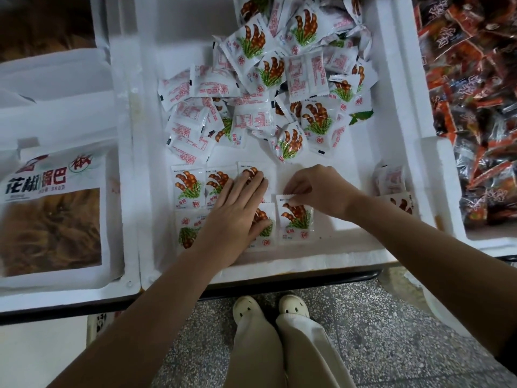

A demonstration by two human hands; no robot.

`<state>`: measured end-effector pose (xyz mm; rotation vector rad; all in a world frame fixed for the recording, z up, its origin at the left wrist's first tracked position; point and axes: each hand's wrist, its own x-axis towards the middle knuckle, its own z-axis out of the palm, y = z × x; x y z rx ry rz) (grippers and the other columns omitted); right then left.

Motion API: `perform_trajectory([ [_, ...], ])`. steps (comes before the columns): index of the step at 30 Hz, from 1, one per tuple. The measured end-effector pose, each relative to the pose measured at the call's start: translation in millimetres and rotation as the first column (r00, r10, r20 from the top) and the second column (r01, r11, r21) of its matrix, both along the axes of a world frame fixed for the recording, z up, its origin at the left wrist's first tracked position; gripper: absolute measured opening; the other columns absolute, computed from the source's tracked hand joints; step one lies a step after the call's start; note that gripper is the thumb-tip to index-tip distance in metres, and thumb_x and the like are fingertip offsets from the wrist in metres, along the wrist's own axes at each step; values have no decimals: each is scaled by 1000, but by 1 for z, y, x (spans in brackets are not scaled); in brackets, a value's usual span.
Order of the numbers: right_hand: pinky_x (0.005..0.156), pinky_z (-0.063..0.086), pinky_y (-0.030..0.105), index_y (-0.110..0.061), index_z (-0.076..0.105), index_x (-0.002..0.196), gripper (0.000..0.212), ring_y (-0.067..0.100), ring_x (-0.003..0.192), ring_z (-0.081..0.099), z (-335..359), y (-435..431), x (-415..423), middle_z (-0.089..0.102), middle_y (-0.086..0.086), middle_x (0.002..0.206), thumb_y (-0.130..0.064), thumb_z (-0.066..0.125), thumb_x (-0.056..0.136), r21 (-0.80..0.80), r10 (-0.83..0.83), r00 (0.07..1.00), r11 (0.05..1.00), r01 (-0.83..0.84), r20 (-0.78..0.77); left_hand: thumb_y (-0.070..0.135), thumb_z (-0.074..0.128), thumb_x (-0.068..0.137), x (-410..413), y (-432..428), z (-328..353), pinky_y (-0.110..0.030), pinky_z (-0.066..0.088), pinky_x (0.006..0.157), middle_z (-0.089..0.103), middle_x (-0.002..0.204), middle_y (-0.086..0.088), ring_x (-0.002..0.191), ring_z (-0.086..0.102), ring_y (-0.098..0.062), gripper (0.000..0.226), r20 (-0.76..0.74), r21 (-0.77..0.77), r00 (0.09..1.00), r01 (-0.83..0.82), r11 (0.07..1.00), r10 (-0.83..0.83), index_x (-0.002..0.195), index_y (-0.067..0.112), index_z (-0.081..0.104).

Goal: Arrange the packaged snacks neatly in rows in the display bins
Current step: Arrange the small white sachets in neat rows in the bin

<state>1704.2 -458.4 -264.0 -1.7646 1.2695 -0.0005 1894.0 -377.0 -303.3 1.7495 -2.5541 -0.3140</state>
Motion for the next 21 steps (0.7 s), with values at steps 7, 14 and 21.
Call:
perform_trajectory([
  [7,80,45,19,-19,64,91,15,10,90,54,-5,16,5,58,-5,97,-15,73,79,-227,111,993,967,-119,-48,43,37,92,-1,-1,-2,-40,11,114,36,150,-9,139,25,-25,64,38,-30,999,3,1000,-1,144,6,32],
  [14,85,46,30,-10,46,130,43,24,111,52,8,-14,12,45,11,128,-21,59,90,-601,-136,991,792,105,-6,46,30,94,-4,-1,0,-40,12,113,32,151,-6,139,30,-26,65,94,-14,995,-22,1000,23,145,7,24],
  [21,100,34,40,-14,33,140,64,32,123,35,0,-33,33,42,11,135,-48,52,89,-516,-105,906,846,-135,-410,45,32,95,-4,-1,-1,-40,10,117,29,153,-4,141,25,-24,64,75,29,997,-29,999,27,147,10,23],
])
